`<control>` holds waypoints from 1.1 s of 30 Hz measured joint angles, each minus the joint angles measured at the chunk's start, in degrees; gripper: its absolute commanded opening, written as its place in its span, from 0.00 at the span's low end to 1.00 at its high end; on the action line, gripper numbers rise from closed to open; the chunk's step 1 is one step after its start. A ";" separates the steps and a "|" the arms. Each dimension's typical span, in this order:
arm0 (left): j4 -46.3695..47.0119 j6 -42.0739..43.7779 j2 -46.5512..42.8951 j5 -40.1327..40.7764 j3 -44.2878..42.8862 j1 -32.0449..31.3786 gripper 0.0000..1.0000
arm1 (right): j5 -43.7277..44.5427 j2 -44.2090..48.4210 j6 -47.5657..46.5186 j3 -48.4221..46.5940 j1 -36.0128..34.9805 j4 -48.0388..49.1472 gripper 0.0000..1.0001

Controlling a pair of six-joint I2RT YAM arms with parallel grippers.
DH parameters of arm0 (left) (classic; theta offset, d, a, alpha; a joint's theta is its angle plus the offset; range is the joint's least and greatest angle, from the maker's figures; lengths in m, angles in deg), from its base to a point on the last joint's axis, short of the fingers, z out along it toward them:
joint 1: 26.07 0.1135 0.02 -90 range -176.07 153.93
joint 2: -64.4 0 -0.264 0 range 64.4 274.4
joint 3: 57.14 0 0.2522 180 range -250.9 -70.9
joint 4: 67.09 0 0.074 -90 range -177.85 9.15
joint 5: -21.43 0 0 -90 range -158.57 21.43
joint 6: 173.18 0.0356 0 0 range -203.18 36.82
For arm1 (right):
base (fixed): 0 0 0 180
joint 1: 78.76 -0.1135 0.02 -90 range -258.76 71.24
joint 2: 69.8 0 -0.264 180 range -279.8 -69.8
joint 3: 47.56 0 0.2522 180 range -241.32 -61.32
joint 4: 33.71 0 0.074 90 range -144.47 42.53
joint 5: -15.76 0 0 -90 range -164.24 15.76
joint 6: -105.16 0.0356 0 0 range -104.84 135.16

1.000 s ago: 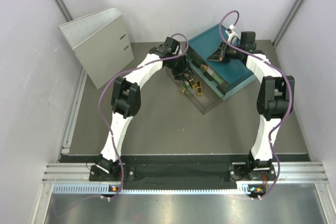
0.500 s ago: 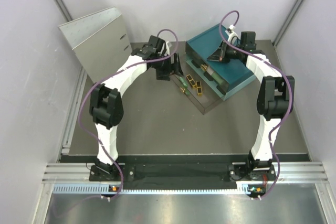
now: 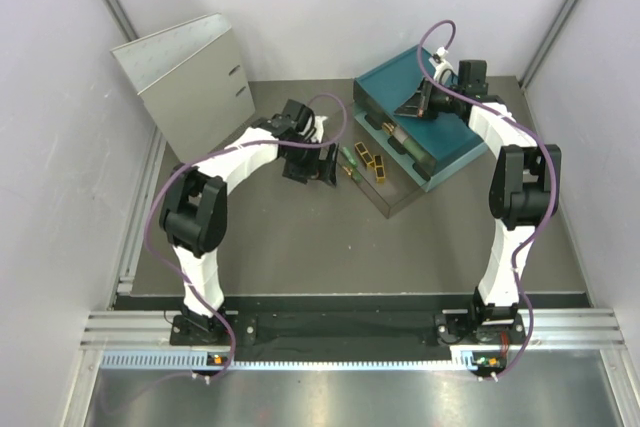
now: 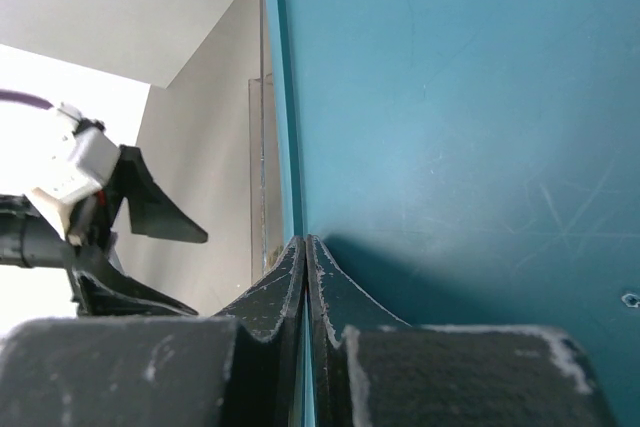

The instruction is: Organize the makeup

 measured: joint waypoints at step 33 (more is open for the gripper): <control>29.55 12.76 17.03 -1.36 -6.54 -8.39 0.99 | -0.35 -0.37 0.00 -0.42 0.04 -0.37 0.01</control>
